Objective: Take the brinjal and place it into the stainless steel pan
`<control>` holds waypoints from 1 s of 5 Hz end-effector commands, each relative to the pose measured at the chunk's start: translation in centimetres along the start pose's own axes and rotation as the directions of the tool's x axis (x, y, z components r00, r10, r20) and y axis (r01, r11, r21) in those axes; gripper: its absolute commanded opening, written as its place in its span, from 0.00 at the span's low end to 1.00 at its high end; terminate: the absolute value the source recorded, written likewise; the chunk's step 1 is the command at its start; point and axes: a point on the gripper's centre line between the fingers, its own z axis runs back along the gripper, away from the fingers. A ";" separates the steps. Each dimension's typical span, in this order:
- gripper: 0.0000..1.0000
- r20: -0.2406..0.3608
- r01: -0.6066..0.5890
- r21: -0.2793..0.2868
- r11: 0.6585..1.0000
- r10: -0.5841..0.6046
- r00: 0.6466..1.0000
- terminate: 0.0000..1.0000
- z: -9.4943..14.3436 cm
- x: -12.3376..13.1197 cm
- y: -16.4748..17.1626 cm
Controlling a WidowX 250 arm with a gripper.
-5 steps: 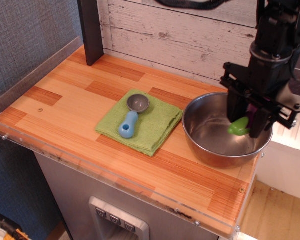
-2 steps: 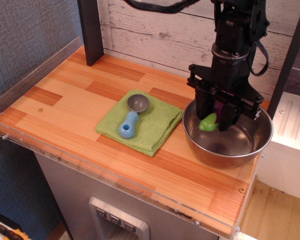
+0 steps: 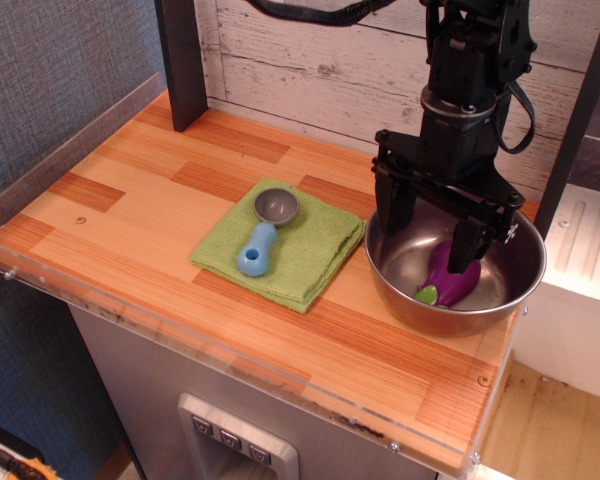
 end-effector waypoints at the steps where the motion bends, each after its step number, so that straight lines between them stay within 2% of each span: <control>1: 1.00 0.127 -0.136 0.020 0.991 0.132 0.983 0.00 6.1 -2.6 3.6; 2: 1.00 0.122 -0.288 0.002 0.958 0.286 0.950 0.00 6.5 -5.1 7.6; 3: 1.00 0.089 -0.338 -0.018 0.941 0.338 0.937 0.00 5.3 -6.5 8.9; 5: 1.00 0.069 -0.328 -0.020 0.945 0.328 0.942 0.00 4.7 -6.8 9.0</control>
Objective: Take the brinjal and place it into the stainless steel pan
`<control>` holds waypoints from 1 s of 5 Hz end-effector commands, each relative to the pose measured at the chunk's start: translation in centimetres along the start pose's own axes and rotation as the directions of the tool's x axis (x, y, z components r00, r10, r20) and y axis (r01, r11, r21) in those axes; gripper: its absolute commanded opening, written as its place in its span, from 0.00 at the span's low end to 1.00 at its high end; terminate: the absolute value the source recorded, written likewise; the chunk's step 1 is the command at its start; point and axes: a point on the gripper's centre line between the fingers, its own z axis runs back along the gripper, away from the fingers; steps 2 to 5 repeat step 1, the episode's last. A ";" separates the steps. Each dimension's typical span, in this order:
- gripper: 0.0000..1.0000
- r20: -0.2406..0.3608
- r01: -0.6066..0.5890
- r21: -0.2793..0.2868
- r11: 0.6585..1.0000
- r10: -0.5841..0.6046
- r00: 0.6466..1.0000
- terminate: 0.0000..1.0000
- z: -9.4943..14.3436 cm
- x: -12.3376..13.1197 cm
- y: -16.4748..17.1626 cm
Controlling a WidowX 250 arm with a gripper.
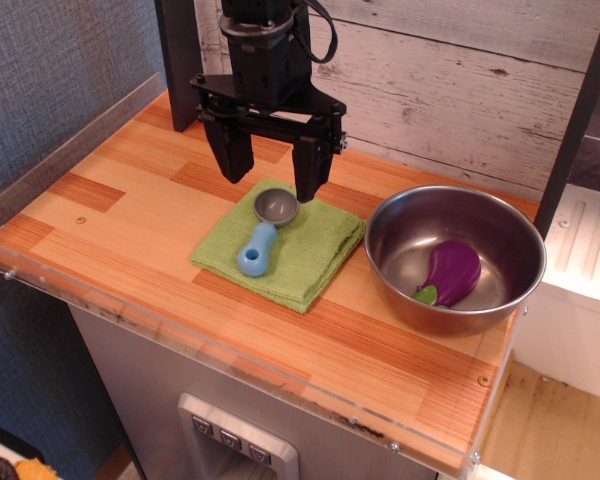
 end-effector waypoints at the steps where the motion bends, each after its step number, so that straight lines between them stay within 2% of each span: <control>1: 1.00 0.030 -0.009 0.002 1.000 0.009 1.000 1.00 0.9 -1.2 -0.1; 5: 1.00 0.030 -0.009 0.002 1.000 0.009 1.000 1.00 0.9 -1.2 -0.1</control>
